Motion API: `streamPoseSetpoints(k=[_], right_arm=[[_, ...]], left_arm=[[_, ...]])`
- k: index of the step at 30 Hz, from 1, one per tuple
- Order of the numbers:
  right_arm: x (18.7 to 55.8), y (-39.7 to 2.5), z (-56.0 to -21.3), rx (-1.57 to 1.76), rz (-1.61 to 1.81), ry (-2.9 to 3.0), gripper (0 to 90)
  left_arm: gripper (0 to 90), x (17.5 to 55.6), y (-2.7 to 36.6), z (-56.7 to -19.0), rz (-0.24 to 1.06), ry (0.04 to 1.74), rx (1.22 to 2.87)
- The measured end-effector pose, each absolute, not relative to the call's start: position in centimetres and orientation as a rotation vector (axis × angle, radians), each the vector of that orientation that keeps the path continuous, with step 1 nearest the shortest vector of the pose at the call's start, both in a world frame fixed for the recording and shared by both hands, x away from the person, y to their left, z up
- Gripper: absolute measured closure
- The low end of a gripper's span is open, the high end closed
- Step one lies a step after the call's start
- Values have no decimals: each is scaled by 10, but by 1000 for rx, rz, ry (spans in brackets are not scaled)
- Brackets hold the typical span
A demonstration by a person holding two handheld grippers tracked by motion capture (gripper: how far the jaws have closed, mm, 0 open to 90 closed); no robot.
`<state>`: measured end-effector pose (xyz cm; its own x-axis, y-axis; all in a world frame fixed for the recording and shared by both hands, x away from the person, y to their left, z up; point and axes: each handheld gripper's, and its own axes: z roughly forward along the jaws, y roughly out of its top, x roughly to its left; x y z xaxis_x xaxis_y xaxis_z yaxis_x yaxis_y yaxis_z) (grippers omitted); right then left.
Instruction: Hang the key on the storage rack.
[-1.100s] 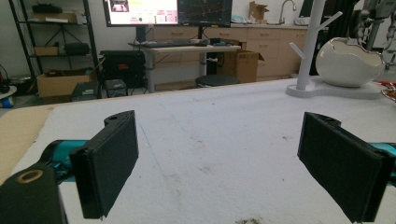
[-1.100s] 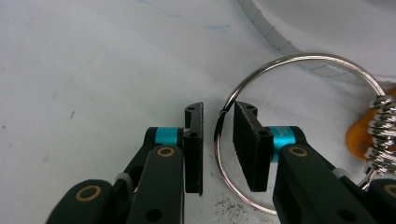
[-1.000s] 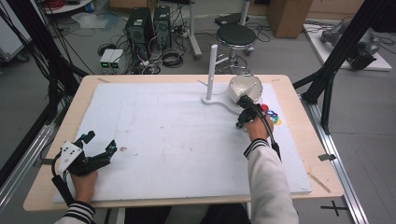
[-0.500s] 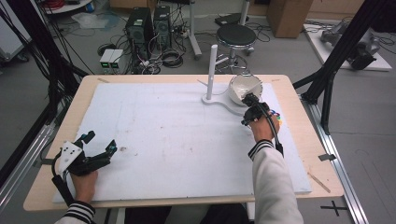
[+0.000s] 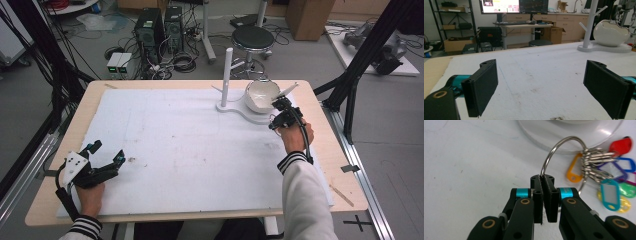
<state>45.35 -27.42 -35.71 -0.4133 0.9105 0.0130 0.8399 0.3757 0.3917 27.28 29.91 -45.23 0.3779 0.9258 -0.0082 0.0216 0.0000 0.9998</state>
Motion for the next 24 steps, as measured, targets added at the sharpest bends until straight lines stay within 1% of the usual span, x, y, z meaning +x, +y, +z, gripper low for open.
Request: streamPoseSetpoints(k=[6,12,15,22,24], right_arm=[[442,-290,-342,1526,545,2382,880],[435,-295,-329,1476,571,2342,881],[430,-294,-324,1449,588,2322,881],[418,-282,-313,1231,665,2368,881],[418,-282,-312,1217,687,2379,881]], left_arm=[[128,273,299,-452,906,936,1380],[128,273,299,-452,906,936,1379],[128,273,299,-452,907,936,1379],[127,273,299,-452,907,935,1378],[128,273,299,-452,906,936,1377]])
